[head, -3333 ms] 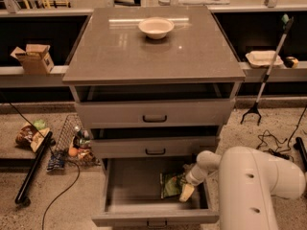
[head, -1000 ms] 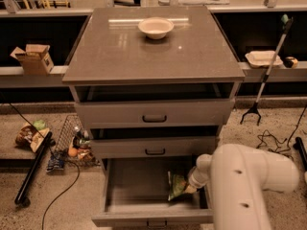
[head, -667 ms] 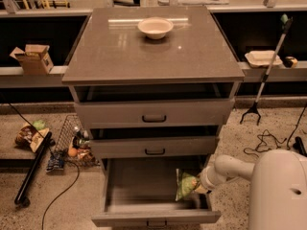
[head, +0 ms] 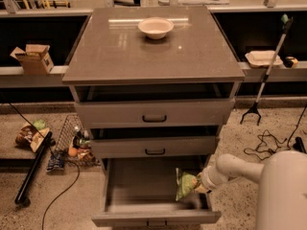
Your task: Pick green jalapeno chip bag from bottom drawer and place on counter
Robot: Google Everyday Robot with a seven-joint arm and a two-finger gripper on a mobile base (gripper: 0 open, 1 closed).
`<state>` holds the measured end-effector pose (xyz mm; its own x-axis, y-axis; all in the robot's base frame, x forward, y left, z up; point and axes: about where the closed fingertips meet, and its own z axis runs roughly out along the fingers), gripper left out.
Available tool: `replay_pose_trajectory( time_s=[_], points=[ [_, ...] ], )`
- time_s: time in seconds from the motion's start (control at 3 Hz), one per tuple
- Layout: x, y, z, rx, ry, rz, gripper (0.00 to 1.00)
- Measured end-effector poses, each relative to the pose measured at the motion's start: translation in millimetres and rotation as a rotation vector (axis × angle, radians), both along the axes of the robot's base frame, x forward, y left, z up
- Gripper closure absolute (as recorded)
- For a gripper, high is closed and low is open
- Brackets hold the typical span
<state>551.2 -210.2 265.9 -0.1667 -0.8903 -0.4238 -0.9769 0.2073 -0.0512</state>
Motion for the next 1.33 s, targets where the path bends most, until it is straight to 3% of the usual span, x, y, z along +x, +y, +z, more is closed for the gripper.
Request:
replay_pose_trajectory(
  time_s=[0.33,0.67,1.0,1.33],
  points=[
    [-10,16,50,0.019,-0.047,0.029,1.0],
    [-16,38,114,-0.027,-0.136,0.068,1.0],
    [-9,61,174,-0.082,-0.262,0.061,1.0],
    [-21,67,202,-0.086,-0.291,0.041,1.0]
  ],
)
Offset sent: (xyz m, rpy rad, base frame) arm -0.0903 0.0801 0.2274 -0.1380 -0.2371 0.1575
